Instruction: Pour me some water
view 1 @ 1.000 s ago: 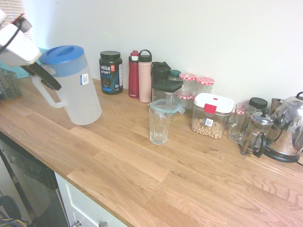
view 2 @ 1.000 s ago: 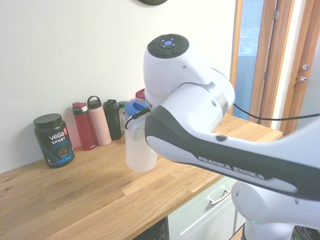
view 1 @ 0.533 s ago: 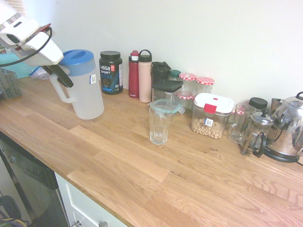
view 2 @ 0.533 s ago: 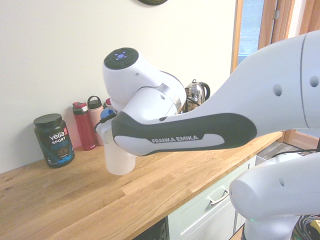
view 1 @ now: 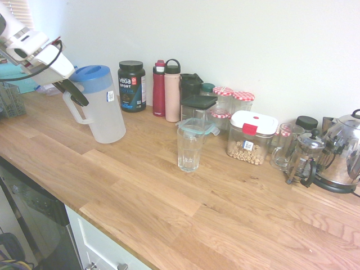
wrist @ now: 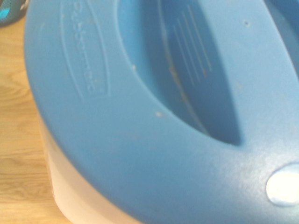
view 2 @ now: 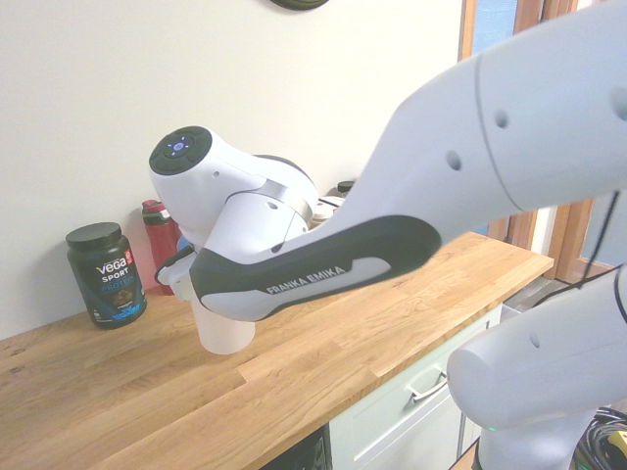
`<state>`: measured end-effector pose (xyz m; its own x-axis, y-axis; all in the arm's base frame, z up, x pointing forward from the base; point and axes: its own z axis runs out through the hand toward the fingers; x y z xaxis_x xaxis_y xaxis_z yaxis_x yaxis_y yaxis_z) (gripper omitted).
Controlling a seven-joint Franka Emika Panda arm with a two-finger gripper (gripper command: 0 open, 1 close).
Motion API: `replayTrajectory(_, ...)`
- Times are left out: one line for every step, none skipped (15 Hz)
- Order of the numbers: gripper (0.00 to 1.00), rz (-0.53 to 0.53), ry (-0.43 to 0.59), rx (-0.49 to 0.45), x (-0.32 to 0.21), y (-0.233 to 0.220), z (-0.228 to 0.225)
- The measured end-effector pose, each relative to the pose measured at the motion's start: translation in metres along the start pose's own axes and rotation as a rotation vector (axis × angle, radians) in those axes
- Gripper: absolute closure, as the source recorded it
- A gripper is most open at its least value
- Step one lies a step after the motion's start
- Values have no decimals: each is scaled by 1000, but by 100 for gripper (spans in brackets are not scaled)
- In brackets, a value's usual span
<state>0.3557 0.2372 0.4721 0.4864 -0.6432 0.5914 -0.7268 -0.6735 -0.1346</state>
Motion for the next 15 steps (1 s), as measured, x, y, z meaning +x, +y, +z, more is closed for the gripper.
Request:
replayTrajectory(100, 1, -9, -9, 2, -6, 7)
replayTrajectory(100, 4, -14, -17, 4, -11, 13)
replayTrajectory(100, 7, -22, -21, 6, -16, 18)
replayTrajectory(100, 9, -31, -25, 7, -20, 23)
replayTrajectory(100, 11, -44, -26, 10, -24, 25)
replayTrajectory(0, 16, -68, -31, 14, -27, 25)
replayTrajectory(0, 20, -89, -36, 17, -30, 26)
replayTrajectory(0, 25, -106, -41, 22, -32, 27)
replayTrajectory(0, 24, -116, -45, 25, -33, 28)
replayTrajectory(0, 21, -122, -45, 27, -33, 28)
replayTrajectory(0, 19, -128, -45, 28, -33, 28)
replayTrajectory(0, 17, -132, -43, 28, -32, 26)
replayTrajectory(0, 14, -133, -42, 29, -32, 24)
replayTrajectory(0, 11, -135, -44, 28, -31, 22)
replayTrajectory(0, 9, -137, -47, 29, -30, 20)
